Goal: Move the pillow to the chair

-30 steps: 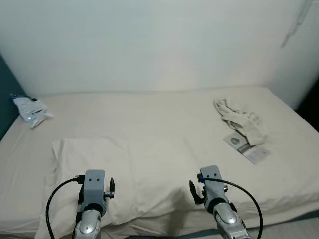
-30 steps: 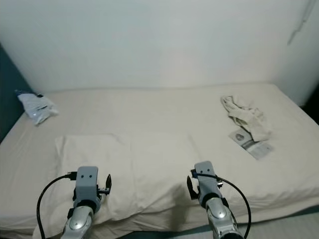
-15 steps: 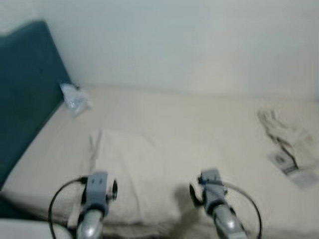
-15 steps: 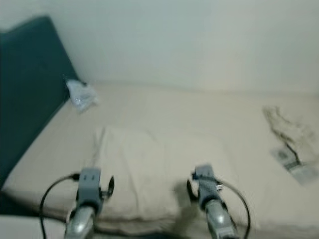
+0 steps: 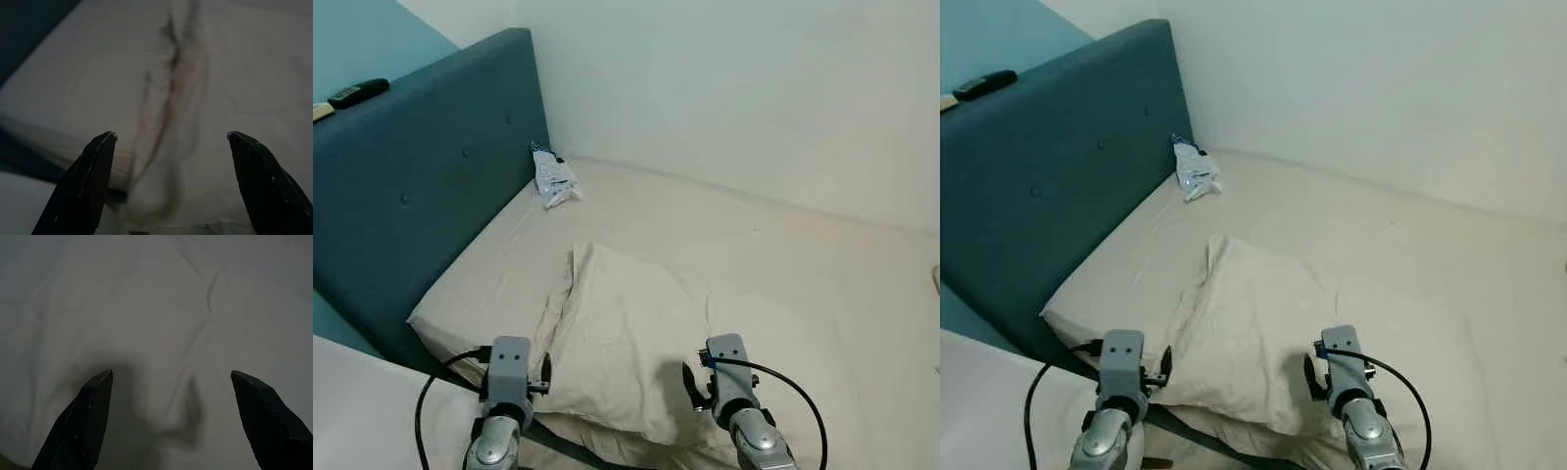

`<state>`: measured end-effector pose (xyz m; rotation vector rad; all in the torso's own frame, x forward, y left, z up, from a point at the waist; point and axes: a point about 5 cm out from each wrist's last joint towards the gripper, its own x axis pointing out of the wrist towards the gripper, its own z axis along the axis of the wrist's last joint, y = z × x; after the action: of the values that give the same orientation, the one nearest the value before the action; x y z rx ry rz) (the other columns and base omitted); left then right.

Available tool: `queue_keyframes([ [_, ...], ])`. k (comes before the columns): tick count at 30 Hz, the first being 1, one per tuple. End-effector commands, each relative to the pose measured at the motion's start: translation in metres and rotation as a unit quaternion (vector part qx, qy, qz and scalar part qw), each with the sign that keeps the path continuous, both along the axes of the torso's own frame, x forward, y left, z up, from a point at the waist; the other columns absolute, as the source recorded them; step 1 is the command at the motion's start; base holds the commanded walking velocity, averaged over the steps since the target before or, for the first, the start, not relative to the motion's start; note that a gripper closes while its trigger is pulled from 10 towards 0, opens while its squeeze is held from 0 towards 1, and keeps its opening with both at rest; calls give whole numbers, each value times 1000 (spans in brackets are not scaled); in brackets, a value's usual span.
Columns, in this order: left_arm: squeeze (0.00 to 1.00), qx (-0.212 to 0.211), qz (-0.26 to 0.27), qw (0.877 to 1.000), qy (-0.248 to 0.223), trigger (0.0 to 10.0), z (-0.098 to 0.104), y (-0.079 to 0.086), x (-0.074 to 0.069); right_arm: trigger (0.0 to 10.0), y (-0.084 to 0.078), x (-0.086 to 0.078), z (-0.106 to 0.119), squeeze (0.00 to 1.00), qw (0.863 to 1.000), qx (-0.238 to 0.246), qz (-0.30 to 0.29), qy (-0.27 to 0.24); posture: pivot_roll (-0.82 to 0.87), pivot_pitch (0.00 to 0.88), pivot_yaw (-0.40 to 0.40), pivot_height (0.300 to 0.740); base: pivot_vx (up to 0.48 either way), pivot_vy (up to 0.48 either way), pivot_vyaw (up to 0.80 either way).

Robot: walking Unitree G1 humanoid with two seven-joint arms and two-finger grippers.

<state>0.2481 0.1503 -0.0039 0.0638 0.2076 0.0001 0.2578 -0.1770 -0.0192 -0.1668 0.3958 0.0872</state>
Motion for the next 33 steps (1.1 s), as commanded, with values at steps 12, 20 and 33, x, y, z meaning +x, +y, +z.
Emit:
queue_keyframes([
  [12,0,-7,38,999,21,10000,-4,7,0,10000,-5,-1,2,0,999,21,-25,-11,5,60,9,740,0,-200,0],
  [20,0,0,37,999,26,10000,-6,11,-1,10000,-5,1,3,0,1000,17,-19,-13,0,56,8,740,0,0,0],
  [33,0,10,16,999,26,10000,-6,6,0,10000,-6,3,5,0,1000,7,-13,-16,-6,55,3,740,0,-148,0],
])
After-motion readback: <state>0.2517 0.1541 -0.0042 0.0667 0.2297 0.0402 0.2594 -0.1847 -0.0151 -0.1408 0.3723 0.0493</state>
